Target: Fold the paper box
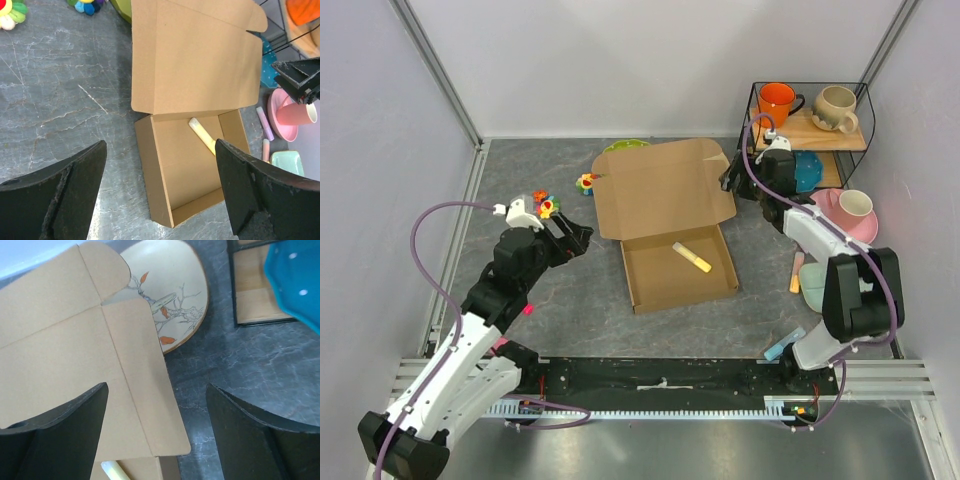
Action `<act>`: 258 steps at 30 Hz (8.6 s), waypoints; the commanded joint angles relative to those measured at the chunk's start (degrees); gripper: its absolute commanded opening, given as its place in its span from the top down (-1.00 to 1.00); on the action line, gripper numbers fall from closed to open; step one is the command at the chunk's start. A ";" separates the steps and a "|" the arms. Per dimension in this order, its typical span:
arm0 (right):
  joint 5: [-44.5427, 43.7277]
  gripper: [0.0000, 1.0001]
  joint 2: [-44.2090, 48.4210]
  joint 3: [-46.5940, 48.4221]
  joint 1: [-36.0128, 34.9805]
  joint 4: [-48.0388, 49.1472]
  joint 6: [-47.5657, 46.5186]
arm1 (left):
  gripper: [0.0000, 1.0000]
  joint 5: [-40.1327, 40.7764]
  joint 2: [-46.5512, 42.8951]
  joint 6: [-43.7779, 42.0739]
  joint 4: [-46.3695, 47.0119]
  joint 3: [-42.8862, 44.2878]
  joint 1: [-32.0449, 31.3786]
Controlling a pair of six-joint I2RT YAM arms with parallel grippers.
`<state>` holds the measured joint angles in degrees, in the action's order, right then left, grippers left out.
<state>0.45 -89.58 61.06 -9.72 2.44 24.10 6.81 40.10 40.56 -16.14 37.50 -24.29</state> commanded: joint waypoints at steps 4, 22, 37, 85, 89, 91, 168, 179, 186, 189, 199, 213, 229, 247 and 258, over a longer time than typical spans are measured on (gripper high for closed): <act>13.08 -0.72 -8.68 2.84 2.68 10.90 -1.51 | -0.94 -1.09 -0.19 -3.99 0.32 2.06 0.39; 21.35 0.08 -12.64 -0.49 3.83 19.00 0.77 | -0.97 -1.89 -2.04 -5.75 0.50 0.30 0.92; 12.30 0.63 2.12 -12.54 -1.00 19.44 0.60 | -0.99 -5.39 4.63 -6.72 2.52 4.42 4.16; 2.19 1.00 20.06 -23.09 -11.38 16.81 -5.20 | -0.17 -33.09 47.62 -25.00 12.54 22.09 16.73; 2.98 1.00 19.80 -23.00 -11.47 16.90 -5.20 | 0.05 -34.23 47.97 -24.39 13.59 21.83 16.56; 2.89 1.00 19.88 -22.91 -11.47 16.81 -5.20 | 0.13 -35.28 47.79 -23.86 14.47 21.31 16.56; 18.36 -0.77 23.76 -3.49 -9.62 -28.98 -7.65 | 0.97 -2.50 30.04 -37.30 75.46 -16.84 -0.05; 17.13 -0.57 15.05 -1.99 -10.06 -28.72 -10.82 | 0.96 -2.68 30.22 -37.22 77.05 -17.37 -0.40; 15.82 -0.15 12.77 -2.87 -11.90 -28.63 -11.70 | 0.97 -2.41 30.39 -37.39 77.23 -17.37 -0.40; 15.55 0.02 12.68 -3.49 -12.08 -28.54 -11.62 | 0.97 -2.41 30.48 -37.48 77.23 -17.28 -0.40; 10.02 0.72 14.25 -4.10 -13.48 -27.92 -12.14 | 0.95 -1.45 28.73 -35.37 73.81 -15.53 -0.40; -11.87 1.00 19.79 -4.71 -15.07 -23.10 -18.38 | -0.08 -3.64 14.05 -31.07 41.57 -4.37 -0.40; -17.94 1.00 23.31 -11.40 -17.44 -17.64 -16.63 | -0.28 -19.72 13.52 -32.99 23.53 -1.81 -0.40; -18.90 1.00 23.22 -11.84 -19.29 -18.17 -16.89 | -0.45 -27.11 34.69 -40.47 0.86 20.16 -0.14; -19.52 1.00 22.70 -12.01 -19.90 -18.08 -16.98 | -0.05 -26.41 36.72 -42.75 -2.05 20.16 -0.23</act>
<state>-17.65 -67.18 49.58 -29.12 -15.97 7.92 -18.59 77.36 0.64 -16.80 56.64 -24.51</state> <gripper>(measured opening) 0.017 0.548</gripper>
